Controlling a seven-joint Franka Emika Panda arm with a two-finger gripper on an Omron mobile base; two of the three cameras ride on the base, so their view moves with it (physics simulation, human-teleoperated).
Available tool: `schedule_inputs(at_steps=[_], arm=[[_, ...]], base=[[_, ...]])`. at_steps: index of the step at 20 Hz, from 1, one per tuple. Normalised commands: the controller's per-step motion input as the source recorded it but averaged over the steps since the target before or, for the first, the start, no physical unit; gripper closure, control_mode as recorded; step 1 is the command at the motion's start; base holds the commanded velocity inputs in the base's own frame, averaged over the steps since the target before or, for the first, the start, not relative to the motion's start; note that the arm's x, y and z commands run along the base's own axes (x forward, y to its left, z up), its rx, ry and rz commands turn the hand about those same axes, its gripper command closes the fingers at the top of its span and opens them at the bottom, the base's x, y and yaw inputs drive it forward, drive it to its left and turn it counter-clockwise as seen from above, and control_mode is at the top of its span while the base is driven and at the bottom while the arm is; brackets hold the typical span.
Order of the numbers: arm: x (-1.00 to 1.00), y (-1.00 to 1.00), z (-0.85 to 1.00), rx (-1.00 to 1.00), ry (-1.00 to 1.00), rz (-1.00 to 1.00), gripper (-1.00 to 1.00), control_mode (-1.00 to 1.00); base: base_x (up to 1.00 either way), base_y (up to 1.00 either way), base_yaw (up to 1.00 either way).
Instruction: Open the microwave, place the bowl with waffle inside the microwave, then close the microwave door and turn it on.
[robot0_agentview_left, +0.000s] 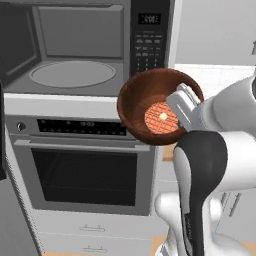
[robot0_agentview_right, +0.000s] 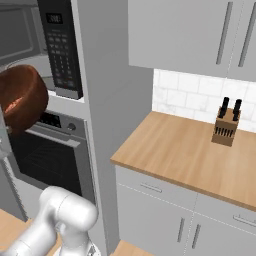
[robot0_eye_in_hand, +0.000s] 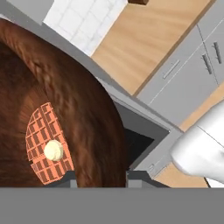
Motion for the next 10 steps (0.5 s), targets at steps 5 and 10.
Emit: schedule_inputs(at_steps=[5,10], arm=[[0.24,0.59,-0.09,-0.03,0.05,-0.01,1.00,-1.00],[0.60,0.99,0.00,0.00,0.05,0.00,1.00,-1.00]], base=[[0.00,0.00,0.00],[0.00,0.00,0.00]])
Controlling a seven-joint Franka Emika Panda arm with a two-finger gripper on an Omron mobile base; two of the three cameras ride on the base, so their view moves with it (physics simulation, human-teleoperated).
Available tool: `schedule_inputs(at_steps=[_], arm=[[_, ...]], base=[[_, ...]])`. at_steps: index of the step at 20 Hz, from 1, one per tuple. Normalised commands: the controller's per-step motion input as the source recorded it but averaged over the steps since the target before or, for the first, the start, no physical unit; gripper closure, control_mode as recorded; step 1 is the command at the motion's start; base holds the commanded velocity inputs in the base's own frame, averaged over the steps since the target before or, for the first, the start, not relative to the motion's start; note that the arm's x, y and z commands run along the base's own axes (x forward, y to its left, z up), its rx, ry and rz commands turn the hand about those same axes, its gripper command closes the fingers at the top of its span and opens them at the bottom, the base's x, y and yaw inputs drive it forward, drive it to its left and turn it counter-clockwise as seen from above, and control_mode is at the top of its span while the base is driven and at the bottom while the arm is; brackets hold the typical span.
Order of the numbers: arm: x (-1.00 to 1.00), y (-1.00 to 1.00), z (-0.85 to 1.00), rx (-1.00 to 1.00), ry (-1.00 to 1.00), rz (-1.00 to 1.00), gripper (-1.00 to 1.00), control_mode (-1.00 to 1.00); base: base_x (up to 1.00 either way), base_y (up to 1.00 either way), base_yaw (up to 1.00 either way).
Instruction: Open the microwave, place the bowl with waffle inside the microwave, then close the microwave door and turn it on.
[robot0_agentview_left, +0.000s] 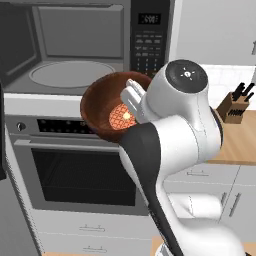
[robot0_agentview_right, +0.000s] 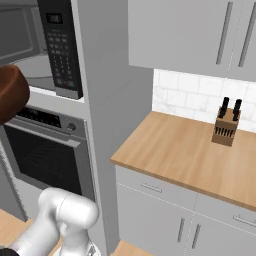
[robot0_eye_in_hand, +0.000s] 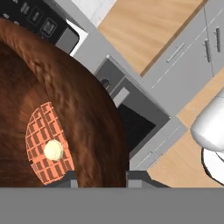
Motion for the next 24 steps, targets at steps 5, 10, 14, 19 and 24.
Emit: schedule_inputs(at_steps=[5,10,14,19,24], arm=[[0.70,0.42,0.00,0.03,0.00,0.00,1.00,-1.00],[0.91,0.40,0.00,0.08,0.00,0.00,1.00,-1.00],[0.89,0.59,0.00,0.04,0.00,0.00,1.00,-1.00],[0.88,0.42,0.23,0.00,0.00,0.00,1.00,-1.00],[0.97,0.28,0.17,0.00,0.00,-0.05,1.00,-1.00]], base=[[0.00,0.00,0.00],[0.00,0.00,0.00],[0.00,0.00,0.00],[0.00,0.00,0.00],[0.00,0.00,0.00]])
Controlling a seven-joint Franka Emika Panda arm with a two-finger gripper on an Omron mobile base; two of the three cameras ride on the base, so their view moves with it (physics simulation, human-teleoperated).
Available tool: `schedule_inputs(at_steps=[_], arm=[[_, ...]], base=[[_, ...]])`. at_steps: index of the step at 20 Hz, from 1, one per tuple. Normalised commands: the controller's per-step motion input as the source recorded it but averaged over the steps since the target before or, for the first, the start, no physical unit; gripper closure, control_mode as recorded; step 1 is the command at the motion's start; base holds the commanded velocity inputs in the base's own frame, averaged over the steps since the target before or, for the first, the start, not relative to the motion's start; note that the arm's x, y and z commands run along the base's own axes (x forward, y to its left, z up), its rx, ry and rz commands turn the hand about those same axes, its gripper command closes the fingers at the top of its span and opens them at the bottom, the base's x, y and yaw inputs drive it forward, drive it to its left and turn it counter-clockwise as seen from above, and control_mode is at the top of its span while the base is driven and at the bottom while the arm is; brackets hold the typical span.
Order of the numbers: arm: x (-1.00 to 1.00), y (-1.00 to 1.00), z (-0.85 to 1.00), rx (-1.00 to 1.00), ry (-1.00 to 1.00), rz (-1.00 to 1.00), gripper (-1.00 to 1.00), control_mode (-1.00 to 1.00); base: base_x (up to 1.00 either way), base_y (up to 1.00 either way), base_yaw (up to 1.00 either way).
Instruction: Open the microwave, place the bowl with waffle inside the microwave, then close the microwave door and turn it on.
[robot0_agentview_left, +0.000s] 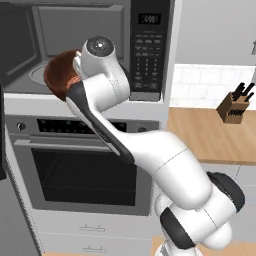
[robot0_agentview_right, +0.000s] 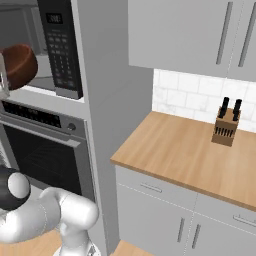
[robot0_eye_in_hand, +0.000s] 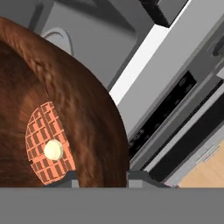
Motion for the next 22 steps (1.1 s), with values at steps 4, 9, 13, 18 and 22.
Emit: schedule_inputs(at_steps=[4,9,13,18,22], arm=[[0.87,0.18,0.01,0.00,0.00,-0.09,1.00,-1.00],[0.91,0.06,0.09,0.00,0.00,-0.09,1.00,-1.00],[0.87,0.01,0.10,0.00,0.00,-0.07,1.00,-1.00],[0.69,0.17,0.00,0.00,0.04,-0.05,1.00,-1.00],[0.45,0.00,0.00,0.00,0.01,-0.06,1.00,-1.00]], base=[[0.00,0.00,0.00],[0.00,0.00,0.00],[0.00,0.00,0.00],[0.00,0.00,0.00],[0.00,0.00,0.00]])
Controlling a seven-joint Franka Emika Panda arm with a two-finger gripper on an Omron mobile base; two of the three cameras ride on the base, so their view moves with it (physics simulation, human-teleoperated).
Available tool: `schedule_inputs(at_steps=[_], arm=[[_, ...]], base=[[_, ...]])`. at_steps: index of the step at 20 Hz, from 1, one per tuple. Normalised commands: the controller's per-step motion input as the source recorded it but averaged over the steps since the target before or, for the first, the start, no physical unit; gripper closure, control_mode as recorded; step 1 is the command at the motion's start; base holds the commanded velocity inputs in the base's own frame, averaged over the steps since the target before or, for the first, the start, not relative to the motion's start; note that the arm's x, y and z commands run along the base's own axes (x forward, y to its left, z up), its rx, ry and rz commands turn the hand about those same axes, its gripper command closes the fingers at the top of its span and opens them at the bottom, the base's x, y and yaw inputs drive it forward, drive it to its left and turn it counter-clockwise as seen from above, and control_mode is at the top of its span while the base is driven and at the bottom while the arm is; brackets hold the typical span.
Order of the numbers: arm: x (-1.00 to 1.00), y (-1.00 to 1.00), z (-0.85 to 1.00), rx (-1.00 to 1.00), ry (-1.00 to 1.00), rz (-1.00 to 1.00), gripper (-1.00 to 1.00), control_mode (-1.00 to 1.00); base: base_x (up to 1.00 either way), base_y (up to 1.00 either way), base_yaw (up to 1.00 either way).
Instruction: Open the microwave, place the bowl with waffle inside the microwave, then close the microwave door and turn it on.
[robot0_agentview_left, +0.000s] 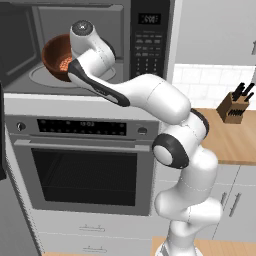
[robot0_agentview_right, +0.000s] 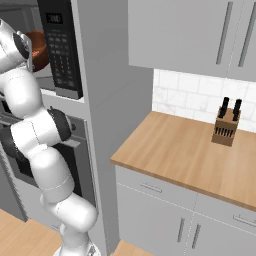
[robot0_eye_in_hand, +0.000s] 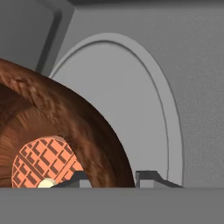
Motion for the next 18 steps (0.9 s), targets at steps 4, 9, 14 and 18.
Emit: schedule_inputs(at_steps=[4,9,14,18], arm=[[0.13,0.00,-0.07,0.00,0.00,-0.08,-1.00,-1.00],[0.00,0.00,-0.06,0.00,-0.04,-0.06,-1.00,-1.00],[-0.55,-0.16,-0.01,0.05,-0.29,0.00,-1.00,-1.00],[-0.76,-0.10,-0.25,0.00,-0.25,0.00,-1.00,-1.00]], base=[[0.00,0.00,0.00],[0.00,0.00,0.00],[0.00,0.00,0.00],[0.00,0.00,0.00]])
